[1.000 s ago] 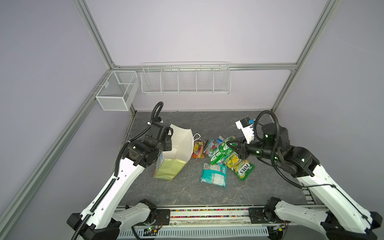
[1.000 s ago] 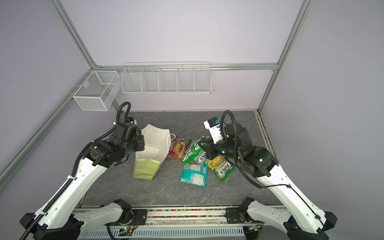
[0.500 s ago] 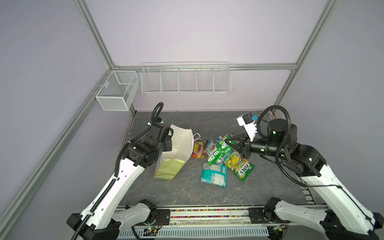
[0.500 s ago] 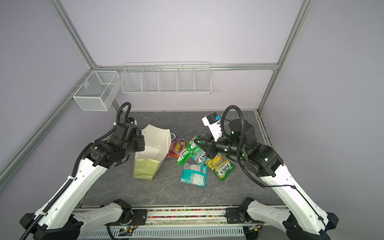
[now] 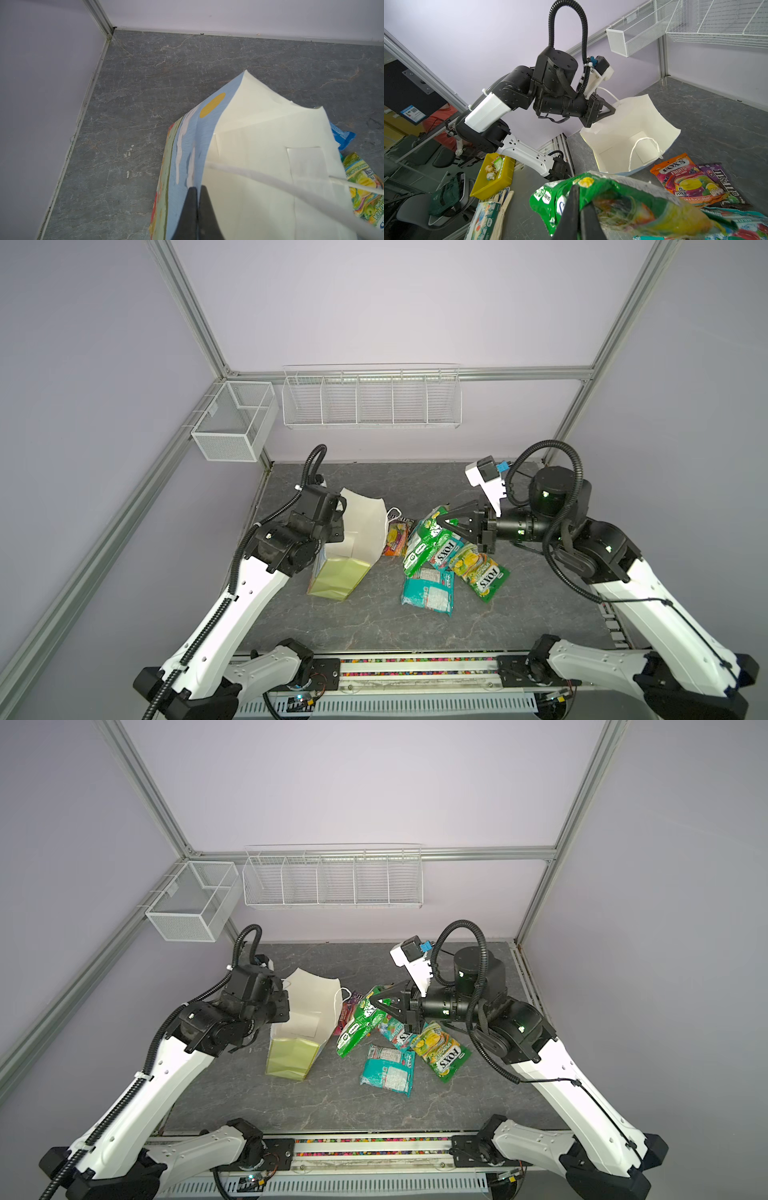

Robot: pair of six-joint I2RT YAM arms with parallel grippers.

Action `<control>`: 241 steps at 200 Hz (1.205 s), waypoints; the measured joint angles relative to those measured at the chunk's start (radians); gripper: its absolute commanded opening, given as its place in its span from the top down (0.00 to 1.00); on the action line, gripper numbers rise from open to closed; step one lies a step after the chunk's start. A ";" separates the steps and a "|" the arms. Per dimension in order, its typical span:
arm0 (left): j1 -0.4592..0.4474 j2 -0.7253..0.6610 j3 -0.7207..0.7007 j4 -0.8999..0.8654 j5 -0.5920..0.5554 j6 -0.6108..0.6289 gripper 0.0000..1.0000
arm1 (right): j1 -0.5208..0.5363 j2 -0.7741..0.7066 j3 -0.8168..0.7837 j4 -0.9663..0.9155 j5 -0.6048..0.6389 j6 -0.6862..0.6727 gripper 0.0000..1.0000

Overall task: Place the snacks into the paper bag
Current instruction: Place the snack in the paper bag.

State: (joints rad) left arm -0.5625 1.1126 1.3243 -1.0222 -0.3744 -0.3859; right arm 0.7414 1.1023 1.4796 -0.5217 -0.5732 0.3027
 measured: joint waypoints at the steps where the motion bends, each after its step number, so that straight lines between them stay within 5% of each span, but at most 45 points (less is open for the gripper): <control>1: 0.000 0.000 0.000 0.000 0.000 0.000 1.00 | 0.000 0.000 0.000 0.001 -0.001 0.000 0.93; 90: -0.001 0.000 0.000 0.000 0.005 -0.003 1.00 | 0.000 0.159 0.140 0.119 -0.187 0.085 0.93; 241: -0.002 0.000 0.000 0.000 0.008 -0.003 1.00 | 0.001 0.362 0.269 0.228 -0.301 0.169 0.93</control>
State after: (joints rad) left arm -0.5640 1.1126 1.3243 -1.0222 -0.3660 -0.3893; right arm 0.7425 1.4647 1.7489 -0.2935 -0.8742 0.4713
